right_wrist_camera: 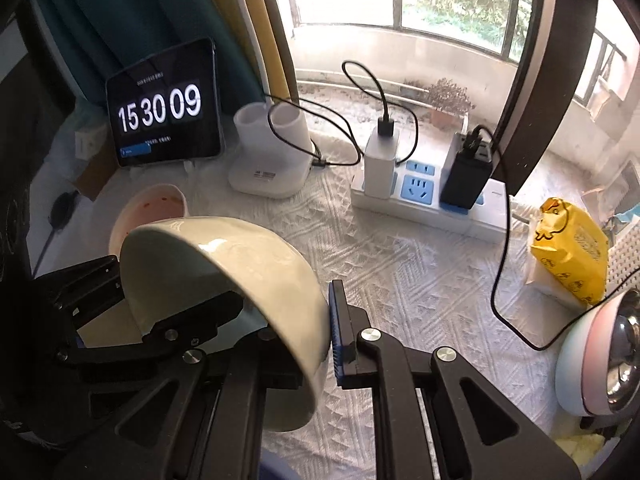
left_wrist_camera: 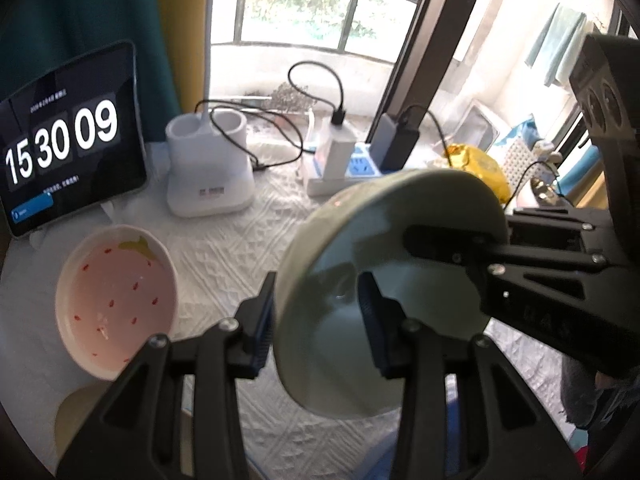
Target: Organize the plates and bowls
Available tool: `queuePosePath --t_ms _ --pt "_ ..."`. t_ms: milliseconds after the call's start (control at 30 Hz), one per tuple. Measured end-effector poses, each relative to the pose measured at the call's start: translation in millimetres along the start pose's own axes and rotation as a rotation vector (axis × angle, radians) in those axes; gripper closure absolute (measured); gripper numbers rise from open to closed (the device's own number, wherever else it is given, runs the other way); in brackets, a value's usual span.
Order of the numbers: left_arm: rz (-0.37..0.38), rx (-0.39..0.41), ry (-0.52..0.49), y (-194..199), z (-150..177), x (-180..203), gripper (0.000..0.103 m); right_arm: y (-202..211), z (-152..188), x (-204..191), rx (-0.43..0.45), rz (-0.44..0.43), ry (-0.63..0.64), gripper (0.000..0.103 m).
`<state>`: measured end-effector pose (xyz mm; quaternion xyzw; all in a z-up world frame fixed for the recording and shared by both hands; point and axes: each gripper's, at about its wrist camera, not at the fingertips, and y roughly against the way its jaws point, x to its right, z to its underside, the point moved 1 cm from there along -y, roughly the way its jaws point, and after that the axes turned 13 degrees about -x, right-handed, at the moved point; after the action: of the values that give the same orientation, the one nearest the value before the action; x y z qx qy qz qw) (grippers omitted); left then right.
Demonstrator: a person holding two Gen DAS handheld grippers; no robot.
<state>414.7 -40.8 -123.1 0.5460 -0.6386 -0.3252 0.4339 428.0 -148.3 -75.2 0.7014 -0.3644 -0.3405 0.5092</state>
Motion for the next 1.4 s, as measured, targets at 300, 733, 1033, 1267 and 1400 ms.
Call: queuePosePath --t_ms 300,733,1033,1267,1400 --pt "0.024 0.042 -0.019 31 13 12 0.063 36 18 -12 0.040 0.013 -0.017 0.092" --pt "0.074 0.048 -0.054 60 44 28 0.063 67 53 -28 0.054 0.041 -0.019 0.092" --pt "0.104 0.025 -0.077 62 74 34 0.063 67 83 -32 0.035 0.020 -0.055 0.092" --pt "0.137 -0.008 -0.077 55 94 34 0.063 56 109 -34 0.005 -0.007 -0.097 0.092" --pt "0.123 -0.012 -0.097 53 108 39 0.063 50 123 -36 -0.011 -0.015 -0.111 0.092"
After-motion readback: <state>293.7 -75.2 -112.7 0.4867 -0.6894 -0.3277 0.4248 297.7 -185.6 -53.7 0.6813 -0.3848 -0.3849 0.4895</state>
